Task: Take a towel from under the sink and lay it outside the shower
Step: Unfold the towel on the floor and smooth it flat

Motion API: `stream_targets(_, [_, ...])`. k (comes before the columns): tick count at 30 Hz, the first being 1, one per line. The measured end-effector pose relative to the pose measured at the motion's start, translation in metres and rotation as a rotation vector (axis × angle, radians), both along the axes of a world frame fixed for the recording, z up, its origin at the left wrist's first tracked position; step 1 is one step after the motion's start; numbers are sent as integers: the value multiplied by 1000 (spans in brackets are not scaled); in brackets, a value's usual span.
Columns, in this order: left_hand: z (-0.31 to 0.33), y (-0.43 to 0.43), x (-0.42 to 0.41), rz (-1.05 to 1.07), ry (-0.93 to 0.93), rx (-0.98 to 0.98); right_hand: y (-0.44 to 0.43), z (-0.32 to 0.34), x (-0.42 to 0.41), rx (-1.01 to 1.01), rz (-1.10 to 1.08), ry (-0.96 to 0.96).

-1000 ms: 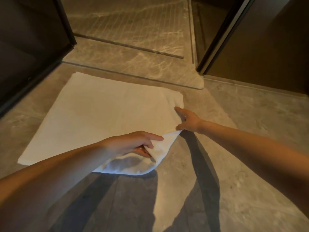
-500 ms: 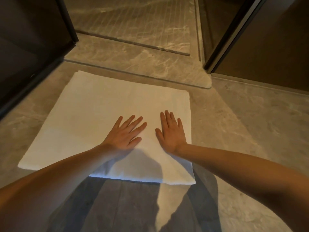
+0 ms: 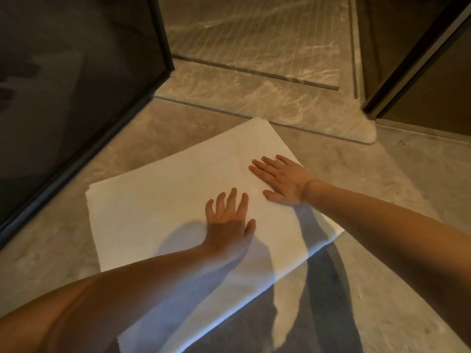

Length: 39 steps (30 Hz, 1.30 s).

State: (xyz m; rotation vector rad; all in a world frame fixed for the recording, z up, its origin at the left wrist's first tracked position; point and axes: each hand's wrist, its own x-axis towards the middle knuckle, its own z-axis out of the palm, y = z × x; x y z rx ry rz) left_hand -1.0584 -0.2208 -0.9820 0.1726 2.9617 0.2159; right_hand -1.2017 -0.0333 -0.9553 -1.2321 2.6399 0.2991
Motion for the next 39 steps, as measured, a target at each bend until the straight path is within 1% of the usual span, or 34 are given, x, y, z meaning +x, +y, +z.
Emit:
stream_targets(1, [3, -10, -11, -44, 34, -3, -9, 4, 5, -44, -73, 15])
stream_targets(3, [8, -40, -37, -181, 78, -18, -28, 5, 34, -204, -375, 11])
stream_targets(4, [8, -58, -48, -253, 86, -20, -37, 3, 52, -266, -534, -27])
stream_targets(5, [8, -76, -58, -309, 84, -21, -45, 0, 70, -281, -638, -75])
stream_targets(6, [6, -92, -64, -349, 74, -36, -51, -3, 86, -263, -669, -104])
stream_targets(9, [-6, -122, -67, -381, 48, -102, -59, -11, 108, -189, -568, -126])
stream_targets(12, [-13, -126, -58, -321, 58, -33, -63, -21, 108, -178, -479, -101])
stream_targets(15, [-13, -130, -53, -188, 84, -3, -65, -27, 90, -194, -377, -89])
stream_targets(18, [-16, -137, -43, -3, 93, -13, -75, -30, 52, -188, -212, -81])
stream_targets(21, [-19, -146, -29, 177, 102, -27, -98, -26, 17, -163, -47, -73])
stream_targets(23, [-19, -157, -27, 269, 89, -17, -123, -22, 1, -127, 2, -21])
stream_targets(25, [-17, -170, -31, 336, 61, -30, -158, -21, 2, -143, -64, 18])
stream_targets(28, [-16, -187, -39, 382, 34, -51, -199, -31, 32, -298, -319, -47])
stream_targets(29, [-15, -190, -40, 376, 35, -45, -204, -36, 41, -325, -360, -48])
stream_targets(34, [-15, -196, -46, 322, 33, -21, -203, -44, 40, -391, -387, -6])
stream_targets(39, [-17, -194, -55, 270, 25, -32, -196, -46, 44, -411, -424, 13])
